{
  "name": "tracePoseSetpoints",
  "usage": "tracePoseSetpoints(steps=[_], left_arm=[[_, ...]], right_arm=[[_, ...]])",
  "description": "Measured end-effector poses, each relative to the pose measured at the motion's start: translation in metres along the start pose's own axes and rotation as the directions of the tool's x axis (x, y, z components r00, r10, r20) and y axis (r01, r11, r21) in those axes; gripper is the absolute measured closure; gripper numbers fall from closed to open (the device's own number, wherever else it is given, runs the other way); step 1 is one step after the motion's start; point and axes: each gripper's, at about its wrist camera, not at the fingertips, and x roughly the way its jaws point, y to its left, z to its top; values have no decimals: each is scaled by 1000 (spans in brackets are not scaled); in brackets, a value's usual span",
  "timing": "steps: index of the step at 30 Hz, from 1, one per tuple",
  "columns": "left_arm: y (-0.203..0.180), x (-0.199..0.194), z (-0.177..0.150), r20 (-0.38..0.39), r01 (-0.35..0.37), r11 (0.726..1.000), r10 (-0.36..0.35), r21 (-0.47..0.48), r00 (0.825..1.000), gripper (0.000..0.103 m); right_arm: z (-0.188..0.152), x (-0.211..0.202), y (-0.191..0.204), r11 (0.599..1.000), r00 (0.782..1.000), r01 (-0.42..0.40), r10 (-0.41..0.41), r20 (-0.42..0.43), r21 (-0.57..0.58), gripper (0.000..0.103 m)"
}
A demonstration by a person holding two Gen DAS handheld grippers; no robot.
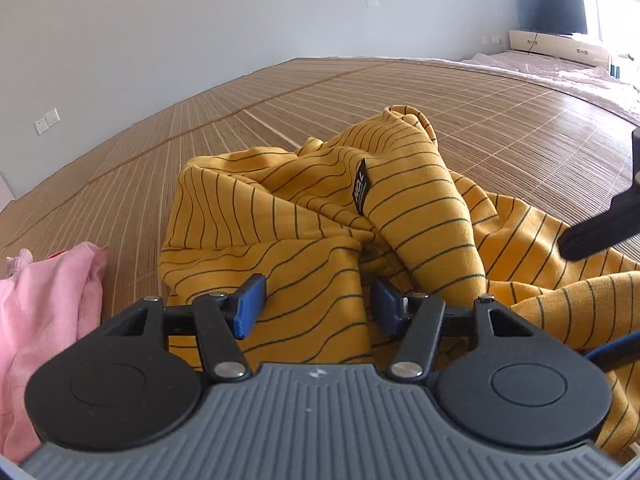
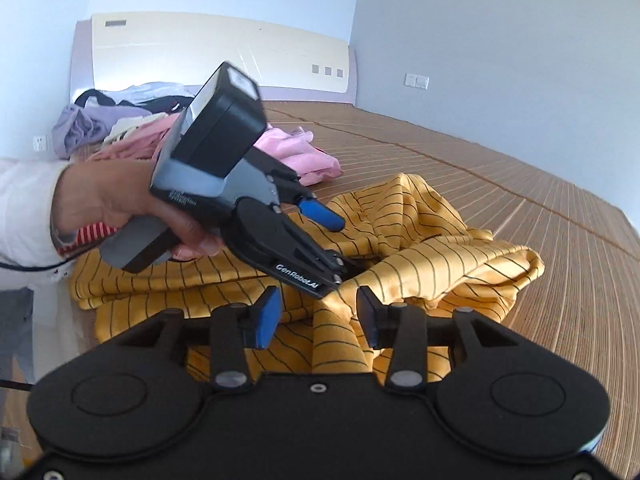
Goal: Fold clothes
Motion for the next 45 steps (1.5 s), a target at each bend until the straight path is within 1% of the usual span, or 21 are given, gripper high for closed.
tracePoseSetpoints(steps=[3, 6, 8, 10, 11, 17, 19, 20, 23, 26, 27, 28, 29, 30, 32, 34, 36, 40, 42, 43, 45], left_arm=[[2, 5, -2, -4, 4, 1000, -4, -11, 1000, 39], [-2, 8, -6, 2, -14, 1000, 14, 13, 1000, 39], [-4, 7, -8, 9, -27, 1000, 27, 15, 1000, 39], [-5, 7, -9, 13, -33, 999, 33, 17, 999, 38], [-5, 7, -9, 15, -33, 999, 33, 14, 999, 38], [0, 2, -14, 23, -27, 999, 28, -19, 999, 37], [-2, 1, -14, 24, -33, 999, 33, -20, 999, 35], [-2, 1, -14, 25, -35, 999, 35, -20, 999, 35], [-2, 1, -14, 27, -35, 999, 36, -22, 999, 34], [1, 2, -15, 26, -23, 999, 24, -33, 999, 34], [1, 2, -15, 26, -21, 999, 22, -36, 999, 33], [1, 2, -15, 26, -21, 999, 22, -35, 999, 33], [1, 2, -15, 26, -21, 999, 22, -31, 999, 33], [1, 2, -15, 26, -21, 999, 22, -28, 999, 33], [1, 3, -15, 25, -22, 999, 23, -28, 999, 32], [2, 4, -15, 23, -22, 999, 23, -32, 999, 30], [3, 5, -14, 23, -20, 999, 21, -33, 1000, 30], [1, 4, -14, 29, -12, 1000, 12, -22, 999, 29], [-2, 4, -13, 31, -22, 1000, 22, -11, 999, 29], [-2, 4, -13, 32, -26, 1000, 26, -6, 999, 29], [-3, 4, -12, 29, -27, 1000, 27, -8, 999, 29]], right_arm=[[-9, -20, -37, 984, 996, 87, -85, -20, 158, 53], [-28, -16, -64, 947, 969, 231, -203, -139, 222, 57], [-36, -5, -73, 940, 963, 227, -177, -203, 256, 57], [-40, 2, -75, 929, 971, 181, -115, -211, 323, 57], [-40, 4, -73, 930, 969, 179, -110, -219, 322, 57], [-39, 15, -47, 947, 944, 262, -212, -253, 185, 56], [-39, 18, -47, 950, 943, 265, -220, -249, 164, 69], [-40, 20, -48, 952, 944, 263, -220, -246, 156, 94], [-38, 20, -59, 956, 946, 248, -203, -254, 159, 98], [-32, 6, -76, 935, 929, 323, -283, -240, 146, 98], [-29, 0, -83, 921, 916, 364, -326, -234, 141, 98], [-26, -6, -91, 893, 887, 433, -398, -235, 121, 98], [-24, -13, -101, 853, 845, 512, -480, -236, 101, 98], [-24, -20, -113, 821, 817, 561, -526, -238, 111, 98], [-25, -41, -143, 750, 769, 637, -600, -222, 177, 98], [-29, -52, -169, 685, 712, 702, -665, -224, 196, 98], [-33, -55, -193, 639, 671, 742, -708, -220, 205, 98], [-41, -48, -230, 600, 646, 760, -737, -198, 248, 94], [-41, -44, -237, 588, 634, 772, -741, -222, 242, 85], [-41, -47, -235, 585, 630, 775, -745, -221, 239, 84], [-37, -58, -229, 571, 619, 783, -757, -211, 248, 73]])
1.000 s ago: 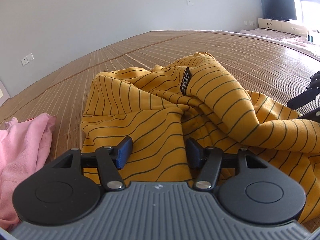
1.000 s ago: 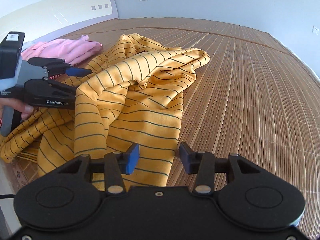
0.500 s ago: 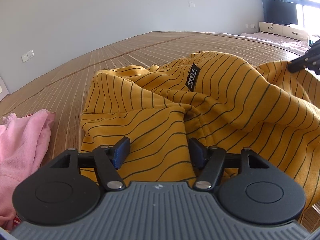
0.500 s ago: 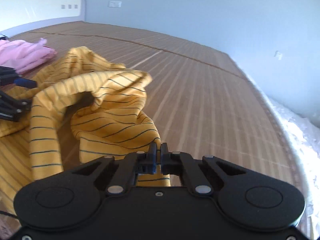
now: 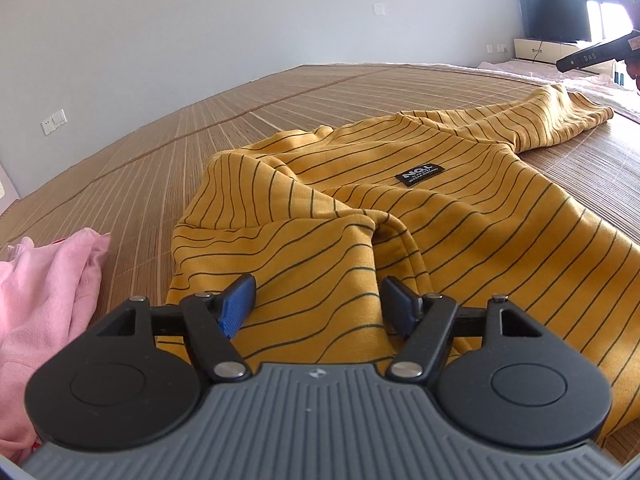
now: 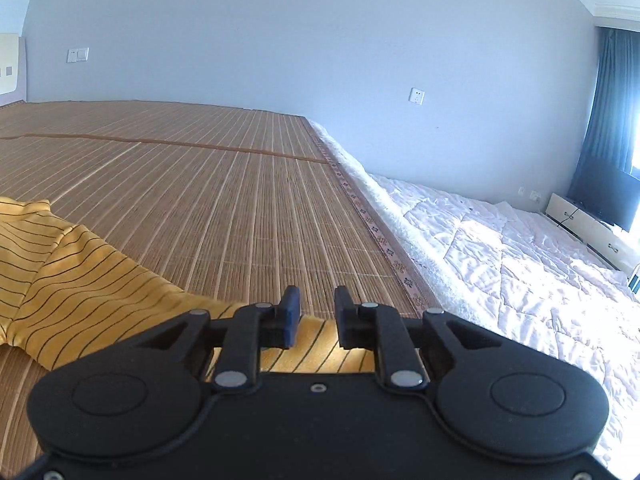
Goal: Fold clothes
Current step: 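Grasp the shirt hem with the right tool and pull it flat across the mat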
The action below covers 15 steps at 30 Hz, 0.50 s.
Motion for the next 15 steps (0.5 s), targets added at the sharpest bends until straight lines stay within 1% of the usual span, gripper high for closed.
tracePoseSetpoints(steps=[2, 3, 4, 5, 6, 8, 9, 10, 12, 14, 15], left_arm=[[1, 0, 1, -5, -3, 1000, 3, -13, 1000, 28], [2, -1, 1, -8, -7, 1000, 7, -20, 1000, 28], [2, -3, 1, -10, -11, 1000, 11, -24, 1000, 28], [2, -6, 2, -9, -13, 1000, 13, -28, 1000, 28], [2, -8, 3, -8, -14, 999, 14, -32, 1000, 28], [0, -14, 5, -3, -8, 999, 8, -34, 1000, 28], [-3, -17, 6, 0, -2, 1000, 2, -31, 1000, 28], [-6, -19, 6, 2, 3, 1000, -3, -25, 1000, 28], [-10, -22, 5, -1, 6, 1000, -6, -6, 1000, 27], [-13, -21, 4, -9, 2, 1000, -2, 9, 1000, 27], [-13, -20, 2, -11, 1, 1000, -1, 12, 1000, 27]], right_arm=[[1, -14, -10, 999, 1000, 18, -19, 17, 48, 70], [-1, -22, -17, 996, 1000, 10, -12, 21, 91, 70], [-4, -25, -21, 992, 1000, -28, 27, 8, 121, 70], [-9, -25, -23, 986, 996, -84, 87, -17, 143, 72], [-14, -21, -23, 975, 987, -148, 157, -42, 165, 74], [-25, -11, -17, 944, 957, -254, 277, -87, 212, 75], [-28, -4, -13, 937, 948, -265, 296, -117, 227, 75], [-31, 3, -10, 940, 947, -248, 287, -146, 236, 75], [-37, 11, -12, 955, 952, -199, 242, -188, 219, 76], [-43, 16, -19, 969, 956, -150, 193, -220, 195, 78], [-45, 15, -25, 976, 959, -115, 158, -234, 187, 81]])
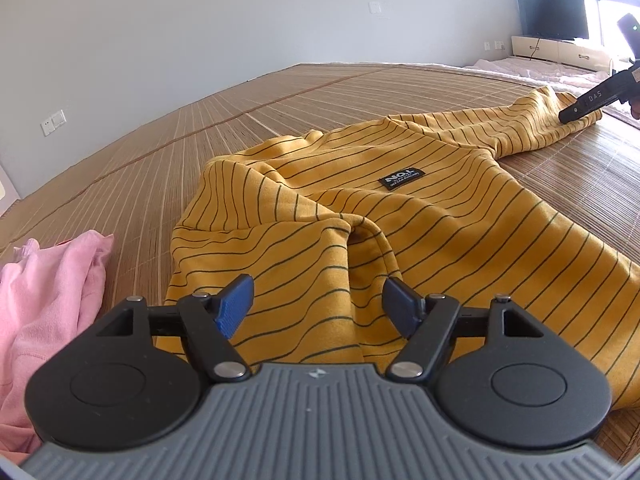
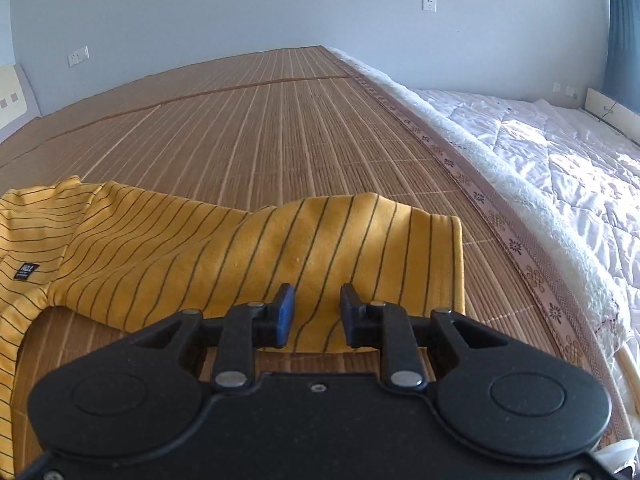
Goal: Fold clothes
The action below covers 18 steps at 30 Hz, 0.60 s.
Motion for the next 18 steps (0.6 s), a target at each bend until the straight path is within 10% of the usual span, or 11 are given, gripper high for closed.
tracePoseSetpoints(steps=[7, 14, 18], left_arm=[[-1, 0, -3, 0, -1, 1000, 1, 5, 1000, 27], [-5, 1, -6, 13, -10, 1000, 9, 18, 1000, 26], [-7, 0, -9, 29, -25, 999, 24, 28, 999, 25]], right_arm=[[2, -16, -16, 988, 989, 149, -150, 7, 34, 90], [18, 3, -9, 987, 989, -129, 121, 81, 99, 86], [22, 19, 0, 999, 999, -41, 40, 18, 30, 91]])
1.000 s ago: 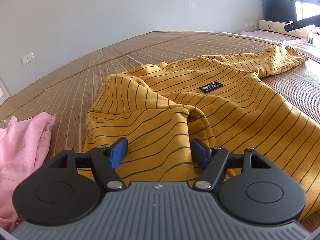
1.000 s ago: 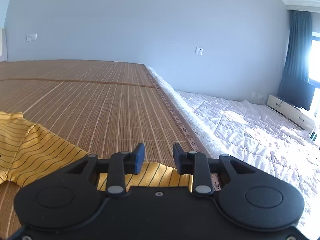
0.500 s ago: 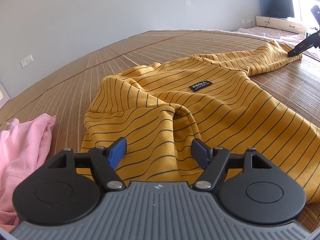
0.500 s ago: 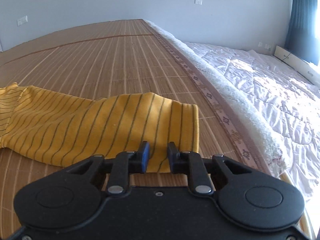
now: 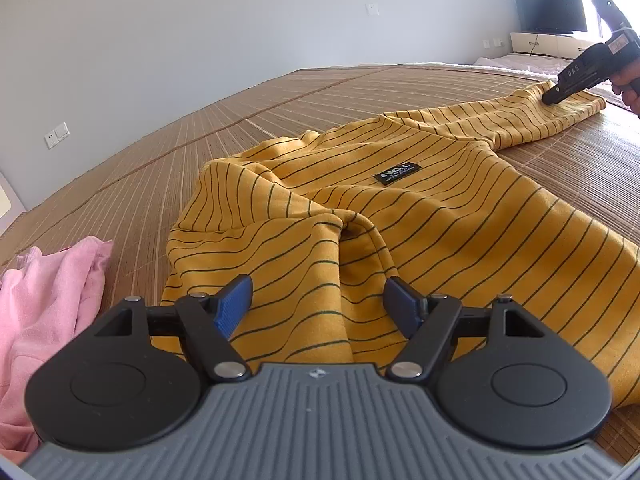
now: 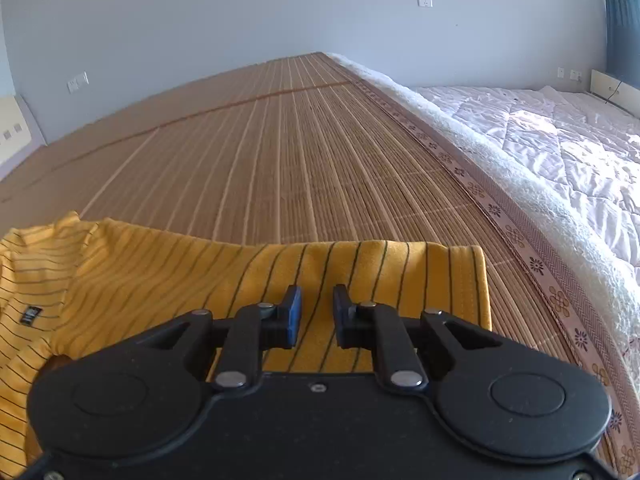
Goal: Fold clothes
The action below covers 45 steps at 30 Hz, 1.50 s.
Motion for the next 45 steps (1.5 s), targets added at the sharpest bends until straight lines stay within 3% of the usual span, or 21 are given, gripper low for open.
tracePoseSetpoints(steps=[2, 4, 6, 7, 9, 10, 12, 16, 20, 22, 24, 25, 26, 29, 33, 34, 35, 41, 45], left_arm=[[1, 1, -1, 0, -6, 1000, 6, -7, 1000, 23], [1, 1, -1, 0, -12, 1000, 12, -10, 1000, 22], [1, 1, -1, 2, -16, 1000, 16, -7, 1000, 22], [0, 1, -1, 2, -18, 1000, 18, -6, 1000, 22], [0, 0, -1, 4, -21, 1000, 21, -3, 1000, 22], [-1, 0, -1, 5, -24, 1000, 24, -2, 1000, 22], [-1, -2, -1, 7, -29, 1000, 29, 6, 1000, 22], [0, -6, -3, 1, -35, 999, 35, 20, 999, 22], [6, -7, -9, -6, -29, 1000, 29, -1, 1000, 22], [6, -7, -11, -3, -32, 999, 32, -1, 999, 22], [6, -6, -11, -2, -34, 999, 34, 6, 999, 22], [6, -5, -11, 0, -35, 999, 35, 11, 999, 22], [6, -5, -11, 1, -36, 999, 36, 13, 999, 22], [6, -4, -11, 3, -37, 999, 37, 15, 999, 22], [7, -3, -12, 6, -39, 999, 39, 18, 999, 22], [7, -3, -12, 6, -39, 999, 39, 19, 999, 21], [7, -2, -12, 7, -40, 999, 39, 20, 999, 21], [6, -1, -12, 12, -34, 999, 34, 25, 999, 21], [3, 2, -10, 17, -40, 998, 40, 39, 999, 21]], right_arm=[[-2, -2, 2, 993, 995, 97, -97, -10, -63, 90], [-4, -5, 2, 967, 974, 224, -228, -15, -124, 90], [-6, -10, -1, 962, 971, 238, -240, -3, -131, 88], [-7, -13, -2, 968, 976, 214, -217, -3, -127, 88], [-8, -20, 3, 994, 997, 66, -69, -24, -92, 87], [-9, -23, 6, 996, 999, 8, -11, -33, -87, 87], [-13, -24, 16, 990, 997, -40, 30, -77, -132, 87], [-21, -34, 8, 986, 991, -23, 0, -137, -166, 87], [-23, -46, -19, 995, 990, -9, -5, -138, -99, 87], [-18, -50, -36, 999, 995, 24, -27, -99, -37, 81], [-14, -50, -57, 993, 996, 88, -85, -39, 76, 58], [-12, -50, -67, 984, 993, 117, -117, -11, 133, 58], [-11, -49, -77, 973, 991, 132, -136, 6, 190, 59], [-8, -31, -97, 949, 998, 61, -61, -11, 310, 64], [-5, -18, -101, 939, 999, 43, -46, 2, 341, 67], [-4, -17, -100, 943, 999, 39, -43, 5, 330, 75], [-3, -18, -98, 950, 999, 35, -39, 6, 310, 95], [10, -40, -88, 960, 983, 101, -137, 123, 260, 97], [10, -19, -69, 965, 969, 236, -242, 46, 111, 90]])
